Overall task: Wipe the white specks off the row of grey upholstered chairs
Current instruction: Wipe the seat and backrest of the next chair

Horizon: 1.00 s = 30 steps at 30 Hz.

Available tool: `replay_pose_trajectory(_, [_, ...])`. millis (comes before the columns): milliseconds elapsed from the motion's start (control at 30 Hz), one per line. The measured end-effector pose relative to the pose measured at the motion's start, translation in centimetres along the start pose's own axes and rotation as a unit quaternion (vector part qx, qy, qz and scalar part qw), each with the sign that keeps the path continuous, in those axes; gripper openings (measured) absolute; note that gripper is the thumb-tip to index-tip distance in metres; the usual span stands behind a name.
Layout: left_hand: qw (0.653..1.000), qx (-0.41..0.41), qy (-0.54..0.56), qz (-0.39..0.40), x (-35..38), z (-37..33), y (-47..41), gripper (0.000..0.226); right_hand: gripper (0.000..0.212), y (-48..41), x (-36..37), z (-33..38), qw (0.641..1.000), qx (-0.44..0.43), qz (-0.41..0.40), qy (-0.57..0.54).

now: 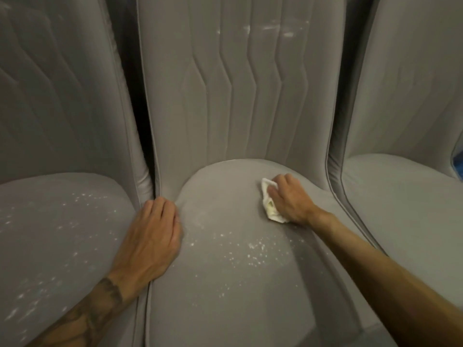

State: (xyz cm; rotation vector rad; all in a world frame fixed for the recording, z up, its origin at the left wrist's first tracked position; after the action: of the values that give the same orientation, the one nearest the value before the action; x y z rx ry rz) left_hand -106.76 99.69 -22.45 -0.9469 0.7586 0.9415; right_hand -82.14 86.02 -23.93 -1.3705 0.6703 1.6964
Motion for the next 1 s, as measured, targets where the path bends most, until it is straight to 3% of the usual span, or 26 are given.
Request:
replay_pose_trajectory(200, [1.000, 0.020, -0.012, -0.014, 0.3, -0.2, 0.2, 0.031, 0.030, 6.6, 1.7, 4.3, 0.986, -0.158, 0.045, -0.024])
replay_pose_trajectory(367, [0.999, 0.030, -0.020, -0.026, 0.4, -0.4, 0.3, 0.032, 0.030, 1.5, -1.1, -2.8, 0.998, -0.037, 0.002, 0.050])
replay_pose_trajectory(467, [0.999, 0.030, -0.021, -0.026, 0.6, -0.4, 0.4, 0.031, 0.029, 3.9, -0.3, -0.9, 0.997, -0.071, -0.005, 0.034])
replay_pose_trajectory(567, [0.999, 0.032, -0.020, -0.030, 0.7, -0.4, 0.4, 0.028, 0.033, 7.0, 0.1, 0.3, 0.989, -0.140, 0.043, -0.002])
replay_pose_trajectory(733, [0.999, 0.034, -0.014, -0.030, 0.6, -0.4, 0.2, 0.025, 0.028, 3.1, -3.1, -5.5, 0.998, -0.039, -0.007, 0.058])
replay_pose_trajectory(833, [0.999, 0.040, -0.018, -0.028, 0.6, -0.5, 0.1, 0.024, 0.026, 5.7, -2.0, -3.3, 0.998, -0.056, -0.011, 0.032])
replay_pose_trajectory(933, [0.999, 0.043, -0.021, -0.024, 0.6, -0.5, 0.1, 0.024, 0.024, 8.8, -1.1, -1.6, 0.991, -0.132, 0.027, -0.022])
replay_pose_trajectory(1000, [0.998, 0.049, -0.022, -0.023, 0.6, -0.6, 0.1, 0.024, 0.023, 7.4, -2.2, -3.7, 0.994, -0.104, 0.029, -0.009])
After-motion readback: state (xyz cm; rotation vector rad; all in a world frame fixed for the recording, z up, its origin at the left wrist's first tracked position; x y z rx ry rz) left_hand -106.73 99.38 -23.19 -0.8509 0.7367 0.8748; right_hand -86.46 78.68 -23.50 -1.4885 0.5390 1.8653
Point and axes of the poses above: each hand's wrist, its own y-axis away from the middle knuckle, its own x-axis out of the palm, z = x × y, the point moved 10 cm from there along -y, towards the middle knuckle, and after that the axes turned 14 degrees about x, right-handed, at the moved point
